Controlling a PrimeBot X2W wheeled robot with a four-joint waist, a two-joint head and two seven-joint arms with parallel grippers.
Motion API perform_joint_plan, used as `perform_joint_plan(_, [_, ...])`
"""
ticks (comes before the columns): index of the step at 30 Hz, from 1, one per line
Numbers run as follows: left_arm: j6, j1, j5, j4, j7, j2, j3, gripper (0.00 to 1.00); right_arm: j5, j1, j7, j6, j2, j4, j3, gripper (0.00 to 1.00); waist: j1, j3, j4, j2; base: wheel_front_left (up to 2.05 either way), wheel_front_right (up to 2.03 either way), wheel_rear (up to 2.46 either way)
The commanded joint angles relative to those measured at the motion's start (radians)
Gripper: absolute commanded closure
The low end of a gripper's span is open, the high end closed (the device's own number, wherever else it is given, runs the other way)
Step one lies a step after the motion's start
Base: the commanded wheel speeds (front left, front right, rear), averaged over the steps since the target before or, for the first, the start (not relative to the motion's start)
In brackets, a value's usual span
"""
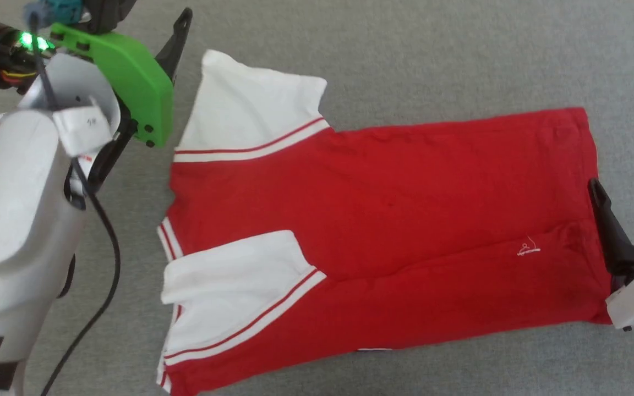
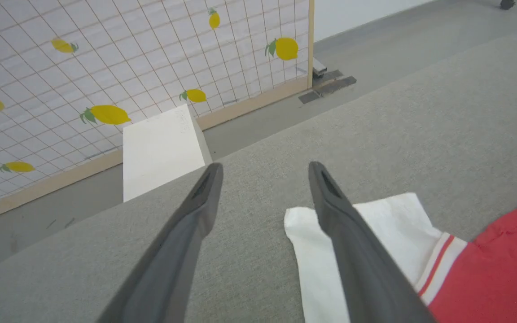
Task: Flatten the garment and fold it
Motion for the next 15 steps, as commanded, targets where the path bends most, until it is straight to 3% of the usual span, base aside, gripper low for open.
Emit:
perform_joint_plan(1, [-0.010,-0.027,-0.009,0.021,0.009,-0.004,-0.004,0.00,0.008,-0.016,-0.007,-0.002,-0.003,-0.002,0.002,0.00,-0.0001,0.074,-0.051,0.0000,0.00,0.00,0.00])
perform_joint_plan(6, [-0.037,-0.050,-0.030,0.106,0.077,-0.009,-0.031,0.00,0.010,-0.027,-0.010,-0.002,-0.008,0.001,-0.003,0.00,-0.0001,0.113,-0.072,0.0000,0.00,0.00,0.00])
perform_joint_plan(15, [-0.031,-0.035,-0.049,0.187,0.124,-0.006,-0.043,0.00,0.015,-0.036,-0.011,-0.002,-0.016,0.002,-0.004,0.00,-0.0001,0.143,-0.091,0.0000,0.00,0.00,0.00])
